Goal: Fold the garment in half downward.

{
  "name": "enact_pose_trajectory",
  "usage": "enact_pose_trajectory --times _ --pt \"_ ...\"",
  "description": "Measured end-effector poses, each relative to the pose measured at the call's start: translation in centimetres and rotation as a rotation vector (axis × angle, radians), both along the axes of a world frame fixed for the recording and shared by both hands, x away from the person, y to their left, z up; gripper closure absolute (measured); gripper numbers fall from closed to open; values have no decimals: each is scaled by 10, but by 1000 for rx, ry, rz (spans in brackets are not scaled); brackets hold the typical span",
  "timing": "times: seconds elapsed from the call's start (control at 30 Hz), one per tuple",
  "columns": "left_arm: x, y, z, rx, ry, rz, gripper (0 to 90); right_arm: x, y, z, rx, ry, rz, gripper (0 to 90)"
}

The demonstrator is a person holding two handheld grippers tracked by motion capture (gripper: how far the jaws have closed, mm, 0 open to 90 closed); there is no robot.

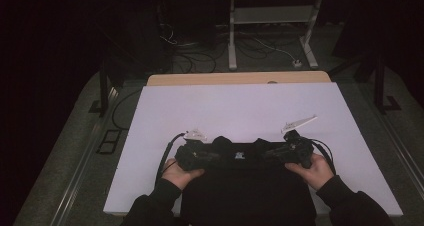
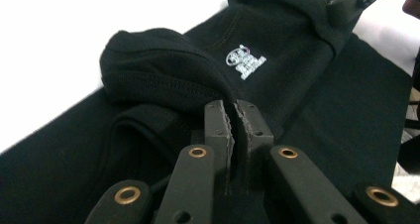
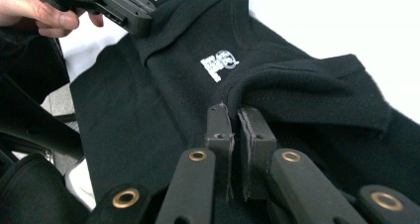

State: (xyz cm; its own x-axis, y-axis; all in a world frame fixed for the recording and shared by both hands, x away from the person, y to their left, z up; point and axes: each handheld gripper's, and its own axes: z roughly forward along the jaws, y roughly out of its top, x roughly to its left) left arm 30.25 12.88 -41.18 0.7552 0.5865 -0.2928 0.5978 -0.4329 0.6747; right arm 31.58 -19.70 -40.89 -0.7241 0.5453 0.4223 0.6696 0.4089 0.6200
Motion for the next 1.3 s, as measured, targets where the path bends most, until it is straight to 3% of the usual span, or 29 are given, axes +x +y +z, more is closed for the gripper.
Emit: enact_pose_trajectory --times 0.3,0.5,0.8,1.3 --pt "-7 -1 -3 6 16 -16 834 -7 2 -6 -19 26 25 830" --pt "-11 -1 -4 30 25 -60 834 -10 2 -9 -19 50 45 829" --pt "-18 0 -7 37 42 -68 832 -18 5 -14 -31 77 67 828" --pt "-30 -3 -12 60 69 -91 832 -29 6 -16 -39 87 91 824"
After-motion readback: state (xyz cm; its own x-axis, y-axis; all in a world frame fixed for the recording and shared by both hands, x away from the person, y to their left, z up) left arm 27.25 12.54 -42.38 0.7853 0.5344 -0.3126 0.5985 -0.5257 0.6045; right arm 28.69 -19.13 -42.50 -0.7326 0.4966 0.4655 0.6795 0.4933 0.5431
